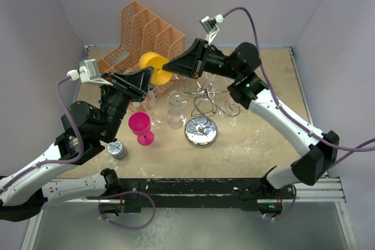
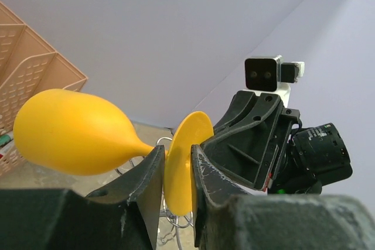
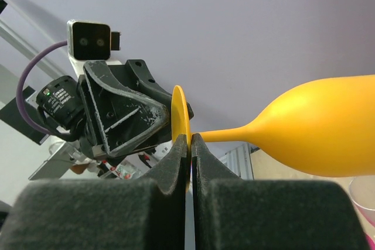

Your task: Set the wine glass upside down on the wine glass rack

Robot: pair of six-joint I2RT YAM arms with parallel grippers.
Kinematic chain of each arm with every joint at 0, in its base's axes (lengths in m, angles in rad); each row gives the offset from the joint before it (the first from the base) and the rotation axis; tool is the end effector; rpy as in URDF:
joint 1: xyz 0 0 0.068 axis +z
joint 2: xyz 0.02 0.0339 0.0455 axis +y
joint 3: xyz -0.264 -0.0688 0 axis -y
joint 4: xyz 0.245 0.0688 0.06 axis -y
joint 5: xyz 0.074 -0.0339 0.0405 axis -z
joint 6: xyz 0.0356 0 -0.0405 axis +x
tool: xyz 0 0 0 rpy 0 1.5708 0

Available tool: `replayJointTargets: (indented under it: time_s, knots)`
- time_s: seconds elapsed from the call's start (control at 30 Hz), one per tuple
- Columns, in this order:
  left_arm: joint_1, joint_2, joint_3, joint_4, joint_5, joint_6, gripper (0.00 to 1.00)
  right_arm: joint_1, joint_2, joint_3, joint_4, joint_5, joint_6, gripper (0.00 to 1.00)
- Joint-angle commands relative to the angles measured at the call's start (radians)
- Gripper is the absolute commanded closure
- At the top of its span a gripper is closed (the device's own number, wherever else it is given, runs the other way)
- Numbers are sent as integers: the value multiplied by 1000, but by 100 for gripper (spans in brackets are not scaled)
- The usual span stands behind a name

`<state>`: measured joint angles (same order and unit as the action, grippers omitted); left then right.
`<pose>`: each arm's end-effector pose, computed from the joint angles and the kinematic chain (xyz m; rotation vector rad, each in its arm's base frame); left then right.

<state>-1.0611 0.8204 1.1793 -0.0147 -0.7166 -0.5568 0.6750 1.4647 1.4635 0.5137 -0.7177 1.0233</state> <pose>0.0903 -0.1136 0.4829 -0.3222 1.3353 -0.9332 0.2391 0.2214 0.4852 -0.5479 1.3100 1.8305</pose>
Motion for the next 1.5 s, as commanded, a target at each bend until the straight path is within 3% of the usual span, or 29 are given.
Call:
replayJointTargets:
  time_s: [0.0, 0.07, 0.13, 0.27, 0.33, 0.43, 0.5, 0.63, 0.77, 1.03, 1.47]
  knots:
    - [3, 5, -6, 47, 53, 10, 81, 3, -31, 11, 56, -37, -16, 100]
    - [3, 13, -1, 43, 62, 6, 86, 3, -30, 10, 57, -44, -14, 100]
    - [3, 18, 0, 44, 69, 7, 99, 4, -34, 6, 57, -51, -14, 100]
    - [3, 26, -14, 47, 64, 0, 100, 4, -57, -21, 77, -50, -15, 100]
    - [4, 28, -23, 53, 61, -6, 100, 3, -75, -36, 72, -14, -29, 90]
    - [4, 37, -23, 53, 41, -8, 100, 2, -95, -47, 31, 49, -66, 65]
    - [3, 40, -26, 50, 8, -15, 100, -1, -105, -45, -34, 93, -96, 54]
    - [3, 36, -43, 55, -78, -36, 100, -18, -151, -90, -94, 184, -134, 37]
    - [3, 31, -67, 60, -141, -69, 100, -33, -232, -144, -137, 329, -180, 26]
    - [3, 23, -114, 74, -172, -120, 100, -32, -424, -242, -202, 632, -298, 22]
    - [4, 30, -245, 225, -127, -299, 100, -33, -558, -345, -181, 719, -358, 24]
